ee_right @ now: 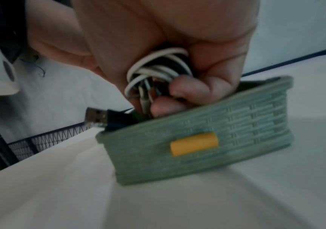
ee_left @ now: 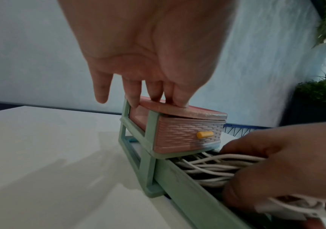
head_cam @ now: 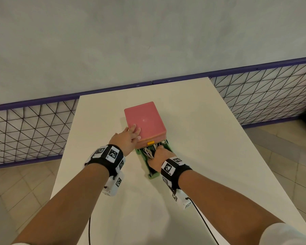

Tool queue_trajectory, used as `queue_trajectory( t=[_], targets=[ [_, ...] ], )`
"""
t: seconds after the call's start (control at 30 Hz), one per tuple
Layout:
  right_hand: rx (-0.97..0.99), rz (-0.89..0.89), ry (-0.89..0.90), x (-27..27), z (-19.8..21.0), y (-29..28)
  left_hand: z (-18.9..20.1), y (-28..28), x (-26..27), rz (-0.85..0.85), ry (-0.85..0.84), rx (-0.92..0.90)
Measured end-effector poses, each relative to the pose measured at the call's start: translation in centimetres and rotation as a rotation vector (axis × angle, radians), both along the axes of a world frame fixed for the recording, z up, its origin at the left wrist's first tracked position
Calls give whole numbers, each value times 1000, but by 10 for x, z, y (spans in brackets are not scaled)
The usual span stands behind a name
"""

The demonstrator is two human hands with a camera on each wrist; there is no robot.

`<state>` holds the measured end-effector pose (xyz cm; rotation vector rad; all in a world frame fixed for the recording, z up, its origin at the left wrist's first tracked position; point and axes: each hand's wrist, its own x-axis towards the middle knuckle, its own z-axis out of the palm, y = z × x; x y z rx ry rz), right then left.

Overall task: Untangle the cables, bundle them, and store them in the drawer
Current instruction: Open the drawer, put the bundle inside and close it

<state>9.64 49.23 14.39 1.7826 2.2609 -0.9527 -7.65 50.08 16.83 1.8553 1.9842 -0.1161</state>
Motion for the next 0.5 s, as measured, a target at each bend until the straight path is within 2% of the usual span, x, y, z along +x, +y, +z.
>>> queue_trajectory(
  t=[0.17, 0.3, 0.37, 0.5],
  targets=[
    [-9, 34, 56, 3, -3, 1, 2, -2, 0, 7, -37, 7],
    [-139, -193, 163, 0, -12, -8, 0, -4, -2, -4, -114, 30],
    [-80, -238, 123, -5, -18, -19, -1, -4, -3, -10, -131, 26],
    [50, -191, 56, -11, -25, -30, -2, -5, -4, -4, -156, 38]
  ],
)
